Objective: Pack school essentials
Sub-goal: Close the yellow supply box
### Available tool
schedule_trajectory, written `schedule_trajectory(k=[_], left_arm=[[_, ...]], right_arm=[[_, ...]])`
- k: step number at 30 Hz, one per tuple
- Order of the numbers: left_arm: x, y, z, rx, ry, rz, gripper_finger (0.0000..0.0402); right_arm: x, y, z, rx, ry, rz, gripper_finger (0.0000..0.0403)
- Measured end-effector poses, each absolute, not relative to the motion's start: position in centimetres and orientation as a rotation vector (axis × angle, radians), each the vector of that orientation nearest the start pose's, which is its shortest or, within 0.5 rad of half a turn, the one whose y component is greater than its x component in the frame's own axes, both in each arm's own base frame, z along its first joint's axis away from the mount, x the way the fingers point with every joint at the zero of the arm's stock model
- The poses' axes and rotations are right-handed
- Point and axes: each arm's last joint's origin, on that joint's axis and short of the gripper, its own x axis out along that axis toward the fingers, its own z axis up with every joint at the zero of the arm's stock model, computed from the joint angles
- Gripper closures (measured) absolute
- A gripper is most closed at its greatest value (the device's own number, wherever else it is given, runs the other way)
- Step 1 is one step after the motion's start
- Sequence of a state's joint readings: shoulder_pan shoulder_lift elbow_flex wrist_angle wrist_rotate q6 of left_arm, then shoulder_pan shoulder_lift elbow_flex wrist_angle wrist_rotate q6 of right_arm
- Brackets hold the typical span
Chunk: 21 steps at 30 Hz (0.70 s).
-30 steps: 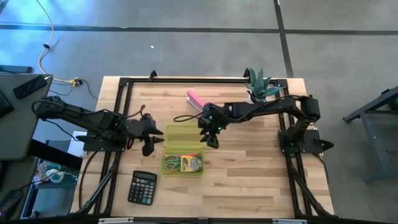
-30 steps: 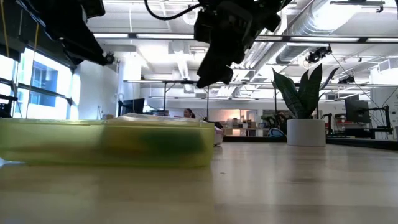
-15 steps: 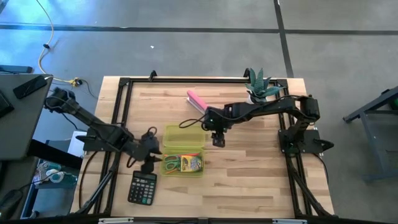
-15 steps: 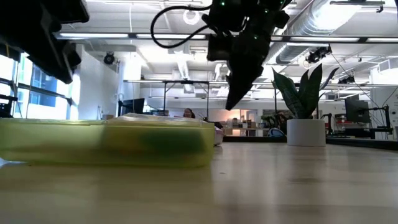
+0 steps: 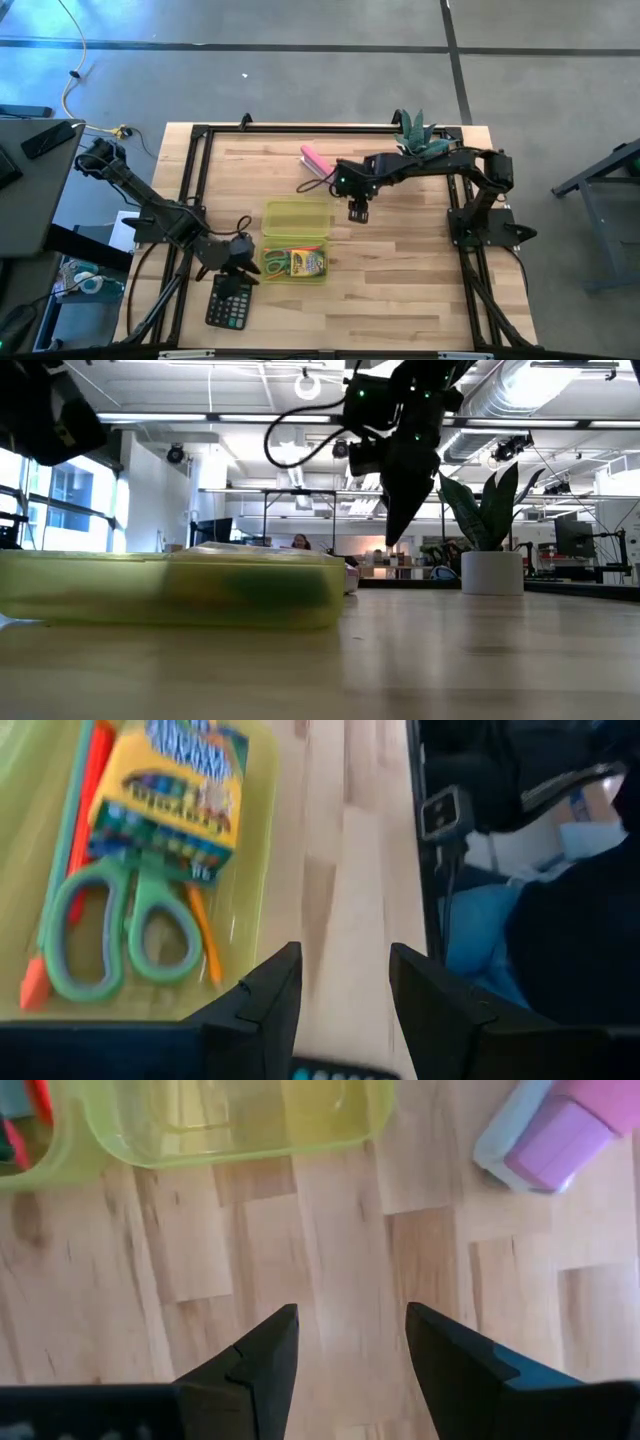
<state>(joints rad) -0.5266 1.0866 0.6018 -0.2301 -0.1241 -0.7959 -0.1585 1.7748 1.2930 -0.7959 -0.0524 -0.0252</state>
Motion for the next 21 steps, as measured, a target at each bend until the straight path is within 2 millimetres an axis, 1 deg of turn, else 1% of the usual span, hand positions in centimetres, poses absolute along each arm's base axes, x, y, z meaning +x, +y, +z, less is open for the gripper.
schedule_trajectory(k=[3,5,10,12,15,18,21], left_arm=[[18.9,-10.5,21.4,-0.527,0.760,-0.087,0.0259],[18.9,-10.5,21.4,-0.526,0.759,-0.086,0.0259],[19.0,-10.6,21.8,-0.570,0.757,-0.077,0.0259],[19.1,-10.8,22.5,-0.573,0.742,-0.099,0.0259],[19.5,-11.3,23.9,-0.533,0.706,-0.146,0.0259],[19.8,-11.7,25.5,-0.477,0.691,-0.173,0.0259],[20.0,-11.9,26.5,-0.403,0.719,-0.140,0.0259]], right_arm=[[34.1,-6.1,20.9,0.153,1.268,-0.063,0.0226],[34.0,-6.1,20.9,0.156,1.271,-0.047,0.0226],[33.0,-6.0,21.7,0.167,1.319,-0.047,0.0226],[32.6,-5.9,22.1,0.179,1.321,-0.055,0.0226],[32.2,-5.9,22.6,0.182,1.311,-0.059,0.0226],[31.0,-5.6,22.0,0.202,1.294,-0.079,0.0226],[29.5,-5.3,21.0,0.253,1.243,-0.130,0.0226]])
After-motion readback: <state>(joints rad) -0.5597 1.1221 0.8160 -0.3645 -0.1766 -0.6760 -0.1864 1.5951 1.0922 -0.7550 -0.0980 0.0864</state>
